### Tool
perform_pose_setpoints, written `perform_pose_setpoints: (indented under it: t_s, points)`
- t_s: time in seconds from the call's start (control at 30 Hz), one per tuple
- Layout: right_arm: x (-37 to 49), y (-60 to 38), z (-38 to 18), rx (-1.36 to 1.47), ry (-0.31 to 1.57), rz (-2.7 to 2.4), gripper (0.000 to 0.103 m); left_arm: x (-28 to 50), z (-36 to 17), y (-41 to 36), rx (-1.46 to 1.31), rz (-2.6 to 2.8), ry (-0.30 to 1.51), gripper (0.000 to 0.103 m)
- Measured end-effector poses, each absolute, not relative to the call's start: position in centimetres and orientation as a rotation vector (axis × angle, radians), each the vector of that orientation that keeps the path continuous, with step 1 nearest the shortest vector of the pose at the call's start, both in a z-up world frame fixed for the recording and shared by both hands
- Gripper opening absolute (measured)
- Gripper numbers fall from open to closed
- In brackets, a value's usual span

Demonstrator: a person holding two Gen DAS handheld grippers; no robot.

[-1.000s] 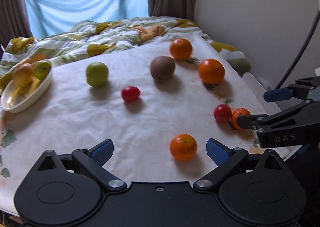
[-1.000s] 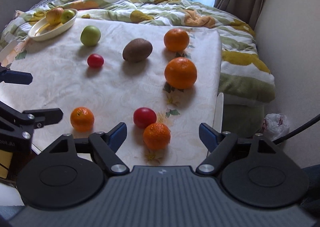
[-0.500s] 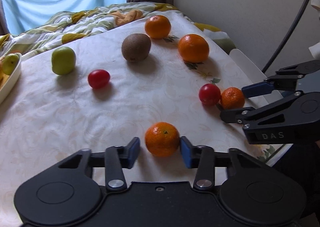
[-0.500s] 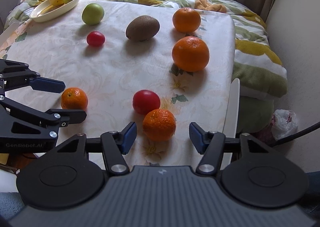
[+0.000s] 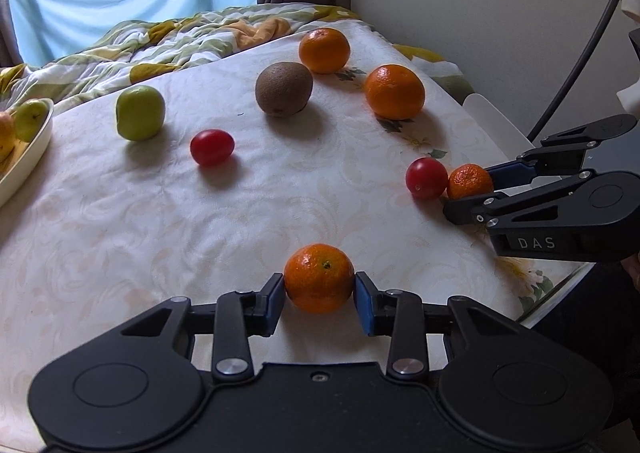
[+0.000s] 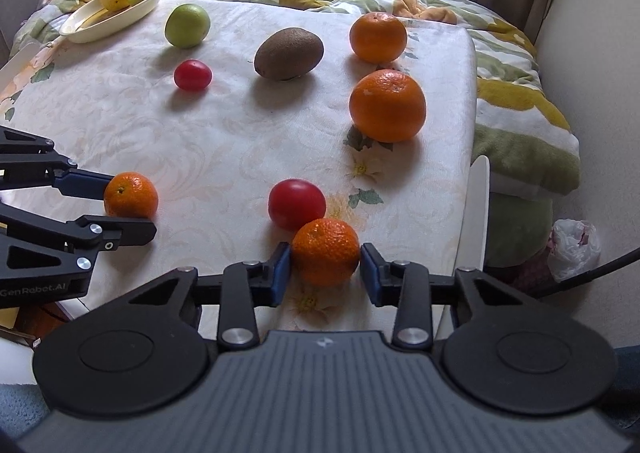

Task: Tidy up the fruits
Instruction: 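Grasp a mandarin with the left gripper while the right gripper grasps another mandarin, then carry both mandarins toward the white bowl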

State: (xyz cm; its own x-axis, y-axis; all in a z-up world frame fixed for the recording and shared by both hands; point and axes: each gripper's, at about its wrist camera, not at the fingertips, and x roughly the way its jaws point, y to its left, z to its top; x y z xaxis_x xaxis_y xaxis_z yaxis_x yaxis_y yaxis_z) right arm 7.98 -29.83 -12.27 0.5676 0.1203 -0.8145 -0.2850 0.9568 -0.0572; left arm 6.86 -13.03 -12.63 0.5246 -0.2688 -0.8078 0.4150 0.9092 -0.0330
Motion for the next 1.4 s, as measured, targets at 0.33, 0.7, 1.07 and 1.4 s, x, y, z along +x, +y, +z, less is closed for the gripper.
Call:
perform_pose_setpoints:
  t_s: [0.33,0.7,1.07,1.4]
  points:
    - [7.4,-30.2,-11.3,-0.141,0.939,0.199,0.051,5.9,-11.2,-12.0,0.134,-0.385,0.905,0.040]
    - [6.3,-29.1,-7.2,-0.144,0.892,0.216,0.051,4.7,-6.4,-9.4,0.087,-0.320,0.823,0.040]
    - [7.2,-25.3,-3.1,-0.164,0.849,0.319,0.051,5.2,-2.5,-4.0,0.047,-0.175,0.747,0.040]
    - [10.9,-19.0,-0.5,-0.179,0.802,0.401,0.051,8.5,-0.4,2.9,0.012,-0.089,0.714,0.040]
